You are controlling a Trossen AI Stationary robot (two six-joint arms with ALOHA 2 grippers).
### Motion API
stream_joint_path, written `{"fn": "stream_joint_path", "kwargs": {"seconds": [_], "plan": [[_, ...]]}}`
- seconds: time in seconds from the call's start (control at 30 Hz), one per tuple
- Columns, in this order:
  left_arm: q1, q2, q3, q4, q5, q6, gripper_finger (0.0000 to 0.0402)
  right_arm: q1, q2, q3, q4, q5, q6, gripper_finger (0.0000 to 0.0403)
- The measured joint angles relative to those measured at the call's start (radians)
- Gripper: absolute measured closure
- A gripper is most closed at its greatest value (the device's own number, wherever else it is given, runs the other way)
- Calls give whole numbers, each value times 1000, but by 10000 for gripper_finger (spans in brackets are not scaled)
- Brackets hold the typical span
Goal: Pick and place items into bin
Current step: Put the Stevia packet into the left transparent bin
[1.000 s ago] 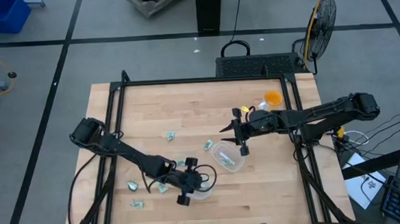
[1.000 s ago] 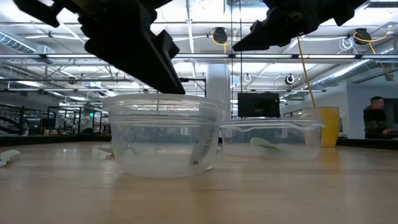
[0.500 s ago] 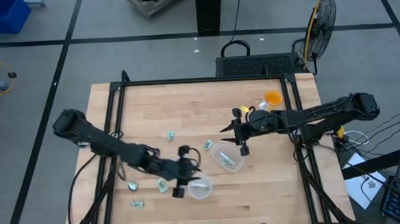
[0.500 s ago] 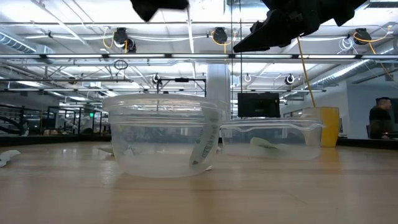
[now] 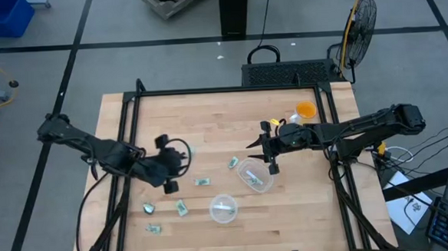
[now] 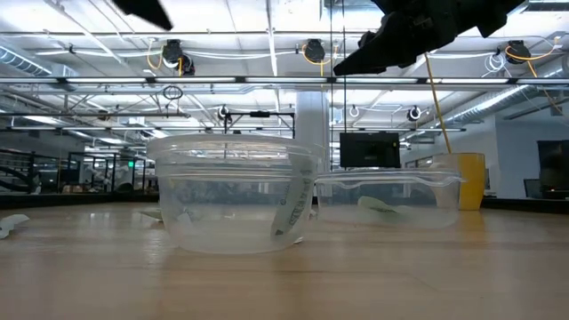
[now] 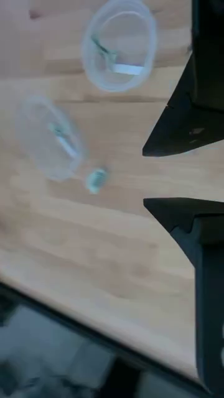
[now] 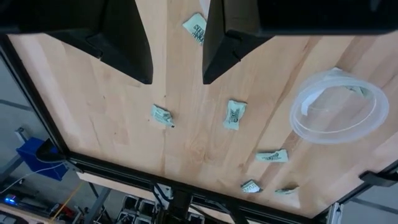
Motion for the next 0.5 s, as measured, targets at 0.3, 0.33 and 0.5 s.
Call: {"fn": "stream_joint_path", "kwargs": {"seconds": [0.3,0.33,0.5], "plan": [[-122,32,-166,-42,235,-405,277,0,0,-43,20,1,20,271],[-146,40,-195,-32,256,-463,277,0,0,-54,27,1,17,271],[-247,109,-288,22,453,-868,277,0,0,-70,66,-1,24,271]]}}
